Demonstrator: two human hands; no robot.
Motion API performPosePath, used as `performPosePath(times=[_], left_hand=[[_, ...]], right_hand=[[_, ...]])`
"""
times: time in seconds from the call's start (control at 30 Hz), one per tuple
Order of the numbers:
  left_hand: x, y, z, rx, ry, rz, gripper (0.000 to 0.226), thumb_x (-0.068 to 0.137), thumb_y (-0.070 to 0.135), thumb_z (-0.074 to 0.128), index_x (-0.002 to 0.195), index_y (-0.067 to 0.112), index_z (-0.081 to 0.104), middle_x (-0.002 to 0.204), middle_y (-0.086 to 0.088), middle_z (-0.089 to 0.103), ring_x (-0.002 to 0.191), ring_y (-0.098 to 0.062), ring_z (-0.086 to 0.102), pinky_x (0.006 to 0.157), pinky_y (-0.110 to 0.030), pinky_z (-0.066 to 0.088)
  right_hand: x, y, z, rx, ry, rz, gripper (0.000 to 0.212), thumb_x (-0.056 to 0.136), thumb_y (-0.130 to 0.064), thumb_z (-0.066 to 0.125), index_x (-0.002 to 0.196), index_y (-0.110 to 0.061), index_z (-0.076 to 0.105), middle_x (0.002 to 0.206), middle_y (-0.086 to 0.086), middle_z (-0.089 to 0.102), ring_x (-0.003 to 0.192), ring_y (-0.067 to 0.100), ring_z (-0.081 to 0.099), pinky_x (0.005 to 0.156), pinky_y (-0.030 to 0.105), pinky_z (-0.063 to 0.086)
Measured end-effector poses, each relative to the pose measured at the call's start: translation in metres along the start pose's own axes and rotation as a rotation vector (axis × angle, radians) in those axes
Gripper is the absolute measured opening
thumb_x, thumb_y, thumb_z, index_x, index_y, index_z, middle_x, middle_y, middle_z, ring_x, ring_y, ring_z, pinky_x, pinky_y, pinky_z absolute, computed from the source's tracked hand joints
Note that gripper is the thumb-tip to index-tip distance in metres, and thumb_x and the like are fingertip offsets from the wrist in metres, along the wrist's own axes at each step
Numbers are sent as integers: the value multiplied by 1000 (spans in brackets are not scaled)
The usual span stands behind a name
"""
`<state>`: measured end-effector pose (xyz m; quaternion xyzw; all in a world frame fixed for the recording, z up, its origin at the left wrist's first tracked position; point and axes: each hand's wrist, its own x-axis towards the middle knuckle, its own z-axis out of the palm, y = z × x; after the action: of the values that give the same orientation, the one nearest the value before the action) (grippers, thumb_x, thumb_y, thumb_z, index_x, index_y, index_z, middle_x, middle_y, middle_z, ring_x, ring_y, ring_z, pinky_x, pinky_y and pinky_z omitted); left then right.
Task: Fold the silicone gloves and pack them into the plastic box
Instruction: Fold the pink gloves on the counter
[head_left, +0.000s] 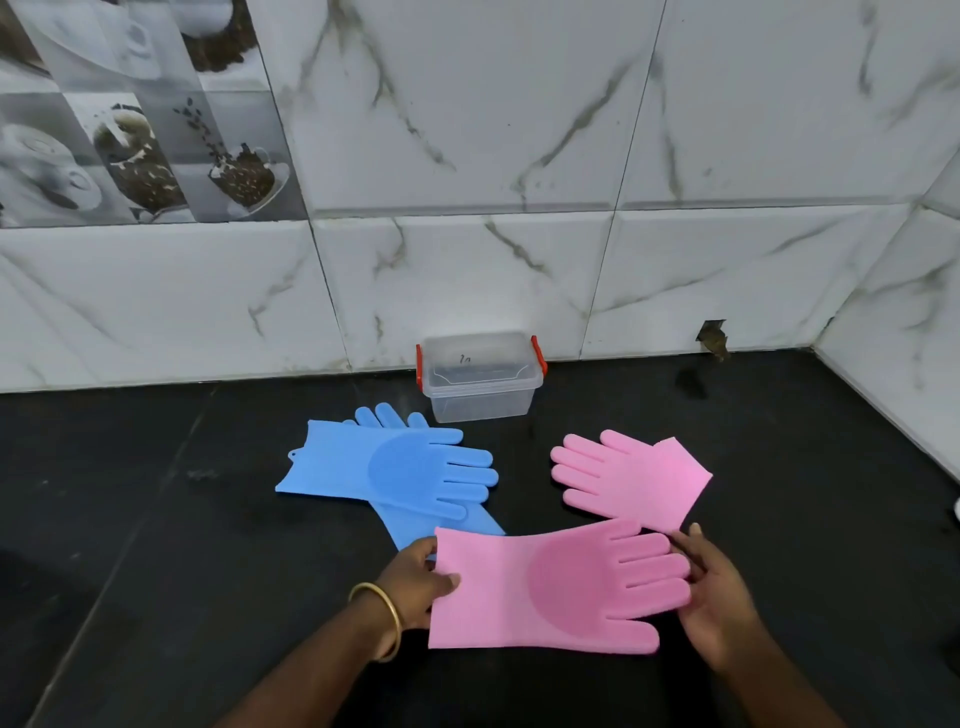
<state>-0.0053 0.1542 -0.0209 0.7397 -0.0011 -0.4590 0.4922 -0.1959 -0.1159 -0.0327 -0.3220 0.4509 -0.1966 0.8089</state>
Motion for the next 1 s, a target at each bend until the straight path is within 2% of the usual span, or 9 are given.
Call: performPosePath(times=[0.1,0.17,0.23,0.33,0.43,0.6,0.8,0.9,1.0], left_hand=[[-2,2,-16,158,45,2,41,86,17,68,124,21,52,116,-1,62,104,-21,63,79,-42,61],[1,3,-30,256,81,-9,41,84,23,71,120,21,51,114,-1,61,101,-20,63,75,-40,62],[1,6,-31,376,128,-8,39,84,26,71,117,19,51,113,-2,60,100,-20,63,77,-40,62],[4,11,-19,528,195,-18,39,84,29,70,116,18,51,116,-3,58,104,-22,61,86,-40,59],[5,12,-16,527,226,-68,34,84,18,70,112,17,52,114,-5,56,100,-23,60,77,-39,61],[7,7,-18,549,251,-52,33,81,1,68,109,10,53,111,-10,56,92,-24,60,65,-39,62],[8,20,-20,729,202,-111,27,79,28,75,92,22,52,95,-1,60,74,-17,69,56,-26,59],[14,21,-25,754,205,-95,23,80,23,74,89,19,53,89,-6,67,69,-19,73,59,-31,62],[15,20,-33,765,153,-95,16,83,15,71,89,13,56,85,-14,74,69,-21,75,64,-35,63]], right_hand=[[23,-8,0,-228,140,-164,21,95,-23,60,110,-10,66,107,15,72,90,26,70,72,37,55],[31,-4,7,-370,198,-201,26,92,-21,66,113,-7,61,106,15,69,94,28,68,76,39,56],[43,-9,17,-487,286,-197,35,87,-24,72,113,-5,58,99,14,67,87,28,67,76,44,58],[62,-22,25,-594,301,-165,31,82,-28,76,91,-1,64,78,12,63,67,26,58,61,40,54],[79,-28,31,-673,304,-175,28,77,-28,79,81,-3,66,75,12,64,62,26,57,53,34,47],[93,-43,41,-835,308,-188,27,72,-19,82,80,0,65,83,17,66,75,34,64,70,43,55],[89,-58,75,-558,188,-197,11,79,-2,63,81,-9,56,84,9,61,68,19,55,61,34,48],[82,-64,93,-409,148,-196,14,84,3,55,92,-9,53,87,7,57,75,19,56,58,34,50],[78,-67,106,-343,173,-98,18,92,-3,53,109,-6,56,98,11,60,92,29,60,73,43,53]])
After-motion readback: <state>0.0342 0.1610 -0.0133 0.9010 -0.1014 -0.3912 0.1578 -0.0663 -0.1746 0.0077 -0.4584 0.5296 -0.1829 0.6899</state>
